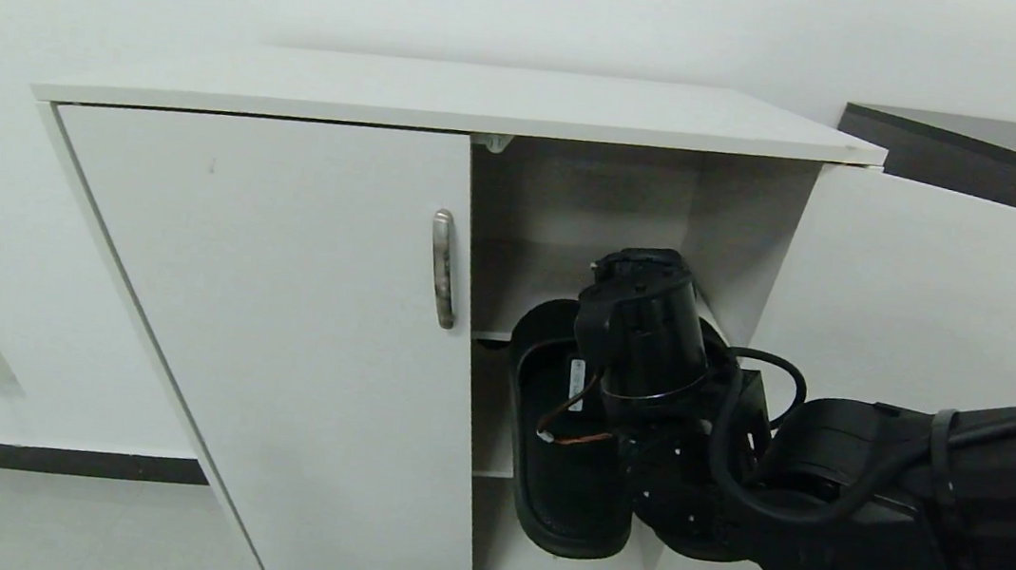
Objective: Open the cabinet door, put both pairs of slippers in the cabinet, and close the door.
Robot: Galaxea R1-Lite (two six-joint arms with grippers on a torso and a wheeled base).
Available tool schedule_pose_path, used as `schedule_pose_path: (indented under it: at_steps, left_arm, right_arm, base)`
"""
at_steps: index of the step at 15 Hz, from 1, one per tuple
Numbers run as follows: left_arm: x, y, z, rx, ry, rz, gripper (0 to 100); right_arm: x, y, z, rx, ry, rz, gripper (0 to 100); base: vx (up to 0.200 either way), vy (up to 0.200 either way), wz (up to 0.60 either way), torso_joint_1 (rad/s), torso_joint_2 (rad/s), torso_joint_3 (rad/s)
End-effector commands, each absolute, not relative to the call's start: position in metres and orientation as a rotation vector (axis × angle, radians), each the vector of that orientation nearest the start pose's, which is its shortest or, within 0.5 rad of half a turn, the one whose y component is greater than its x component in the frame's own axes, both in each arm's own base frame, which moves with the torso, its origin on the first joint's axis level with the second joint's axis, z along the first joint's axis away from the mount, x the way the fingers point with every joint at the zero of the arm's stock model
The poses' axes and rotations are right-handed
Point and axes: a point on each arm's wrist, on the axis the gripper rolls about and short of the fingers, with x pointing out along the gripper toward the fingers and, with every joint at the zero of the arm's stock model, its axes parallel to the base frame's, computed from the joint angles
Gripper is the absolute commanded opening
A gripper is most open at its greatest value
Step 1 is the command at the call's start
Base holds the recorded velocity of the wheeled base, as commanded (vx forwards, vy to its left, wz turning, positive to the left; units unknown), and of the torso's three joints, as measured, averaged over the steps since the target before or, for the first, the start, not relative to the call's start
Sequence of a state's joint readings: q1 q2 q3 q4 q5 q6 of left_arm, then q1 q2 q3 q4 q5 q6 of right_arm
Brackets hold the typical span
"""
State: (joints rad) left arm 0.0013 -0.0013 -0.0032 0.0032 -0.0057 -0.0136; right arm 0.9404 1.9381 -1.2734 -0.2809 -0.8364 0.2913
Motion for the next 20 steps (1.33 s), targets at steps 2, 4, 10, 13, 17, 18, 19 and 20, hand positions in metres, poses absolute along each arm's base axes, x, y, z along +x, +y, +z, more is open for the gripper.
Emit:
schedule_pose_path:
  at_steps: [2,4,10,13,17,18,19,20]
  left_arm:
    - [-0.023,0.000,0.076,-0.015,0.000,-0.003,0]
    - [-0.023,0.000,0.076,-0.015,0.000,-0.003,0]
    - [-0.023,0.000,0.076,-0.018,0.000,-0.003,0]
    - [-0.023,0.000,0.076,-0.018,0.000,-0.003,0]
    - [-0.023,0.000,0.076,-0.020,0.000,-0.002,0]
    - [-0.023,0.000,0.076,-0.020,0.000,-0.002,0]
    - [-0.023,0.000,0.076,-0.020,0.000,-0.002,0]
    - [-0.023,0.000,0.076,-0.020,0.000,-0.002,0]
  right_arm:
    - [0.236,0.297,0.196,-0.011,0.255,0.069,0]
    - [0.238,0.297,0.195,-0.013,0.255,0.067,0]
    - [0.270,0.301,0.189,-0.031,0.249,0.027,0]
    - [0.297,0.302,0.184,-0.013,0.249,0.004,0]
    - [0.320,0.303,0.186,-0.019,0.255,0.004,0]
    - [0.323,0.303,0.186,-0.024,0.260,0.013,0]
    - [0.326,0.302,0.188,-0.025,0.267,0.033,0]
    - [0.331,0.302,0.191,-0.023,0.269,0.033,0]
  base:
    - [0.100,0.000,0.00,0.001,0.00,-0.001]
    - [0.000,0.000,0.00,0.000,0.00,0.000]
    - [0.000,0.000,0.00,0.000,0.00,0.000]
    - [0.000,0.000,0.00,0.000,0.00,0.000]
    - [0.000,0.000,0.00,0.000,0.00,0.000]
    - [0.000,0.000,0.00,0.000,0.00,0.000]
    - [0.000,0.000,0.00,0.000,0.00,0.000]
    - [0.000,0.000,0.00,0.000,0.00,0.000]
